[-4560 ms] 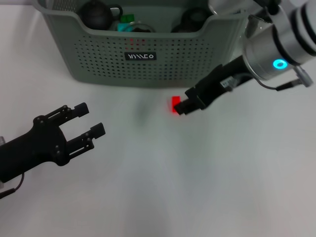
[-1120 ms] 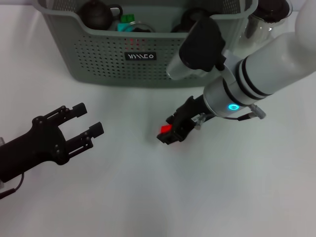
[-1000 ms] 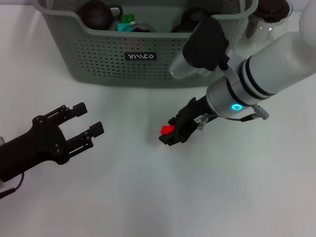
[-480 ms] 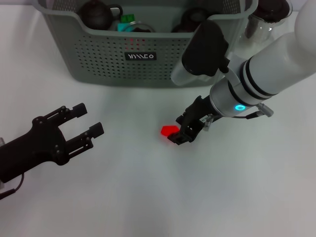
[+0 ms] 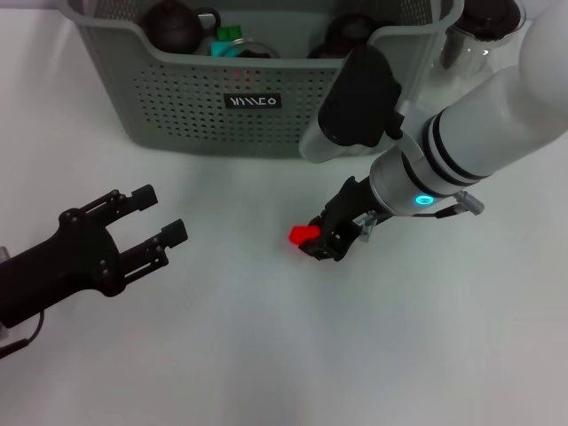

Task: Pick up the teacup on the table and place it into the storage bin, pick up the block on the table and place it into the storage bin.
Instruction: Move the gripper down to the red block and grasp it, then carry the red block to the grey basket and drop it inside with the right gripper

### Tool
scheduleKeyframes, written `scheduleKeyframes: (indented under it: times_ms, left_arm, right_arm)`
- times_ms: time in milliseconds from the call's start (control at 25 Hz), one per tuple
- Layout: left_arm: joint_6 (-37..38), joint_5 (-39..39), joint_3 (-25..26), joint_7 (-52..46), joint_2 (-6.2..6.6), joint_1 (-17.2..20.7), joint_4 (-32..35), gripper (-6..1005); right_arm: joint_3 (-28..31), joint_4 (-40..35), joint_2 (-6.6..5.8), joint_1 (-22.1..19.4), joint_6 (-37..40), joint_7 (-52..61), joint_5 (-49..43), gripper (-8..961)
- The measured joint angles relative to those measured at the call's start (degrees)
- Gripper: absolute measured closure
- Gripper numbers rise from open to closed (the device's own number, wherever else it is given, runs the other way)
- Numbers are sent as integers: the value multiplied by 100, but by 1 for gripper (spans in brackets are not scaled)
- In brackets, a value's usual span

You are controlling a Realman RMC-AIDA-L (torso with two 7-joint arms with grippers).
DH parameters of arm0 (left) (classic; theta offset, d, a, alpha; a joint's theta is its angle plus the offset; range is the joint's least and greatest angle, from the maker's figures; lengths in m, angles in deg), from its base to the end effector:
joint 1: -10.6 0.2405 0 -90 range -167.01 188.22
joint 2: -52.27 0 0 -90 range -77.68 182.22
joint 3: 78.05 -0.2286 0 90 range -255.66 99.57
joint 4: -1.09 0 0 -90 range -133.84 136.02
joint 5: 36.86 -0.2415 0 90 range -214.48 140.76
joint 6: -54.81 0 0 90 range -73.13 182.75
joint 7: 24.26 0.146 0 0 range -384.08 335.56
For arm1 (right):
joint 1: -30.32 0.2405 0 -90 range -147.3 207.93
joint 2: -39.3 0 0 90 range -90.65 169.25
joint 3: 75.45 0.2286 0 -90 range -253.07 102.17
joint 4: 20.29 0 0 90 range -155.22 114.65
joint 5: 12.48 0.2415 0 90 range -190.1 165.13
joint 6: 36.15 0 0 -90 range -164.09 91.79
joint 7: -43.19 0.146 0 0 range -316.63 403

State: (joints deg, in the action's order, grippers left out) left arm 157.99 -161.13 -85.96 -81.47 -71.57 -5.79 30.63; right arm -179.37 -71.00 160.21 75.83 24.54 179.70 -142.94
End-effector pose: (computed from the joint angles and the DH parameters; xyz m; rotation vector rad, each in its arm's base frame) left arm -0.3327 0.2239 0.0041 -2.3652 -0.6987 -1.0113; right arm 0.1299 0.3620 -0.1314 -2.8825 0.5244 -0.4359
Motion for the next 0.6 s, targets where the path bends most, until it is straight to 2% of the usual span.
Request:
scheduleKeyframes:
  times_ms: [200,360,480,600]
  left_arm:
    - [0,3,0,3,0,9,-1,285]
    - [0,5,0,1,0,12,-1,285]
    - [0,8,1,0,1,12,-1,285]
    - [1,8,0,-3,1,3,-1,285]
  right_arm:
    - [29,-79,-5,-9,40,57,5,612]
    - [160,-517,-47,-167,297,162,12,691]
    - [585,-1024,-60,-315,817,187,-9,722]
    - [1519,-1991,-76,-457,1960,369,-78,742]
